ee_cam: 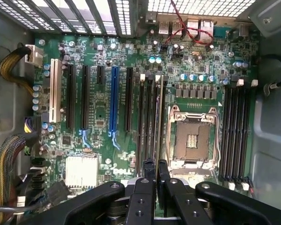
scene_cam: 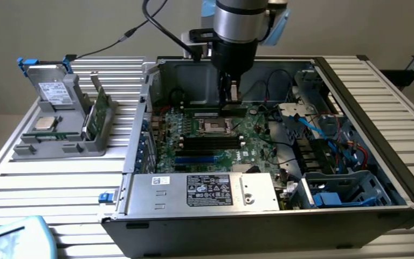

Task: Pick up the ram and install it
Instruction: 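Insert the ram into the slot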

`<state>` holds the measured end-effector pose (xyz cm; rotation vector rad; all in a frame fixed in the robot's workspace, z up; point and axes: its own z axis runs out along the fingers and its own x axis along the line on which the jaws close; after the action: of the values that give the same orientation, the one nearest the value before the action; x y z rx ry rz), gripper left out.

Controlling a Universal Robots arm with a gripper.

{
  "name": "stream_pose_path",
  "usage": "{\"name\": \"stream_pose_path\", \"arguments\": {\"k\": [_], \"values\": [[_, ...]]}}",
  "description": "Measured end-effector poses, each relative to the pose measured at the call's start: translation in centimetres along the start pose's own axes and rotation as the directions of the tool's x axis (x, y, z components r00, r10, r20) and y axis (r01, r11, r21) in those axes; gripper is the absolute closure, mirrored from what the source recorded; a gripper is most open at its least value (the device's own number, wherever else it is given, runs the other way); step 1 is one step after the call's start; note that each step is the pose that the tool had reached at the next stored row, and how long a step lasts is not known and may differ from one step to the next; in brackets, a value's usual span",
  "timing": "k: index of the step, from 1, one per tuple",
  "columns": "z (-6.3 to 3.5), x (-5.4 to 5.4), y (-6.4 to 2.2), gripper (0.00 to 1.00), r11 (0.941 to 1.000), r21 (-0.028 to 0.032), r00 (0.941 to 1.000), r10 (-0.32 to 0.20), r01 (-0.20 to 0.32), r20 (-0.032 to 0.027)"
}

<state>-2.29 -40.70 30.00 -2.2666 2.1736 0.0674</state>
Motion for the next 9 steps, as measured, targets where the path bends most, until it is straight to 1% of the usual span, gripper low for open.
{"name": "stream_pose_path", "arguments": {"k": [5, 9], "values": [[0.92, 0.0, 0.34, 0.86, 0.9997, 0.0008, 0.9997, 0.024, -0.024, 0.0008], [1.65, 0.0, 0.34, 0.86, 0.9973, 0.0022, 0.9973, 0.073, -0.073, 0.0021]]}}
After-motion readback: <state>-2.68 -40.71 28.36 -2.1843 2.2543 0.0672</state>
